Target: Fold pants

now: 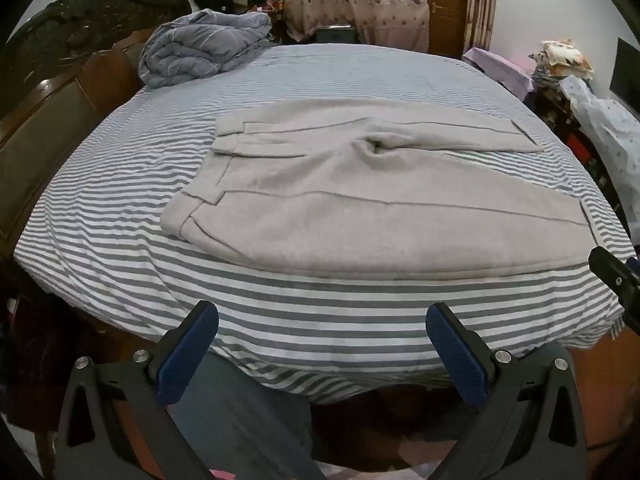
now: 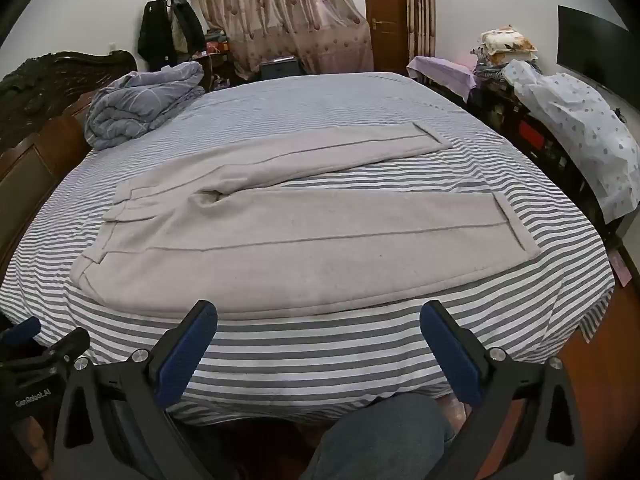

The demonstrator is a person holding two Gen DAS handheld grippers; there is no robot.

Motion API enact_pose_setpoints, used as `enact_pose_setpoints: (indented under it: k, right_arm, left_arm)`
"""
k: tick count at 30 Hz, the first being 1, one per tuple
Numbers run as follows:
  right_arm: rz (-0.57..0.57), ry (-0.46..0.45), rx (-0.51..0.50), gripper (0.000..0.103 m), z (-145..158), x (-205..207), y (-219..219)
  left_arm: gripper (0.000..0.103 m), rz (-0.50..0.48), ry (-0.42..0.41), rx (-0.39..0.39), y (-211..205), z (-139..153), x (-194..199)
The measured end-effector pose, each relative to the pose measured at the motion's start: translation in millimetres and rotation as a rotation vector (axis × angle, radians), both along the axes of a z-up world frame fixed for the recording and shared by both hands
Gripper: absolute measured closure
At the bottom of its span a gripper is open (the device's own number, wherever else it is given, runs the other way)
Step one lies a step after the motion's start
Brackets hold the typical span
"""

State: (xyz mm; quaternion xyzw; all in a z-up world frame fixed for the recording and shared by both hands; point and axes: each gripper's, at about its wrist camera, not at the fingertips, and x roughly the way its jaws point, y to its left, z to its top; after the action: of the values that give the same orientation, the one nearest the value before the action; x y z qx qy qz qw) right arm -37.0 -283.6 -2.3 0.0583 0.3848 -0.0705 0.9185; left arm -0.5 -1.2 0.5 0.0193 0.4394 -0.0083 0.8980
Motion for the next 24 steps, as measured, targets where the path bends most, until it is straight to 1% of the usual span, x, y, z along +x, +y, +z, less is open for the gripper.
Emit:
enact_pose_setpoints:
  k: [3, 6, 8, 9, 10, 13, 16, 18, 24]
  right_arm:
    - [-0.002, -0.007, -0.009, 0.002, 1, 0, -1]
    - [-0.001, -0.017, -0.004, 0.002, 2, 0, 2]
    - [0.002, -0.018, -0.002, 0.002, 2, -1, 2]
    - [0.002, -0.02, -0.002, 0.002, 3, -1, 3]
    - [0.002, -0.021, 0.0, 0.002, 3, -2, 4]
    - [0.003, -0.02, 0.003, 0.002, 6, -2, 6]
    - [0.004, -0.019, 0.004, 0.002, 6, -1, 8]
    - [0.011, -0.018, 0.008, 0.002, 8, -1, -2]
    - [0.012, -0.015, 0.016, 0.002, 8, 0, -3]
  left_arm:
    - [0.0, -0.007, -0.014, 0.033, -5, 2, -2]
    - [0.0, -0.006, -0.015, 0.046, -11, 4, -2]
    - [0.0, -0.007, -0.012, 0.042, -17, 5, -3]
    - [0.0, -0.009, 0.003, -0.008, -5, -1, -1]
    - [0.0, -0.01, 0.006, -0.018, -1, -4, 0]
    - [0.0, -0.015, -0.001, -0.02, 2, -6, 1]
    - [0.0, -0.016, -0.033, -0.007, 2, -5, 0]
    - [0.0, -0.016, -0.048, 0.003, 0, -2, -2]
    - [0.0, -0.02, -0.051, -0.019, 0, -4, -2]
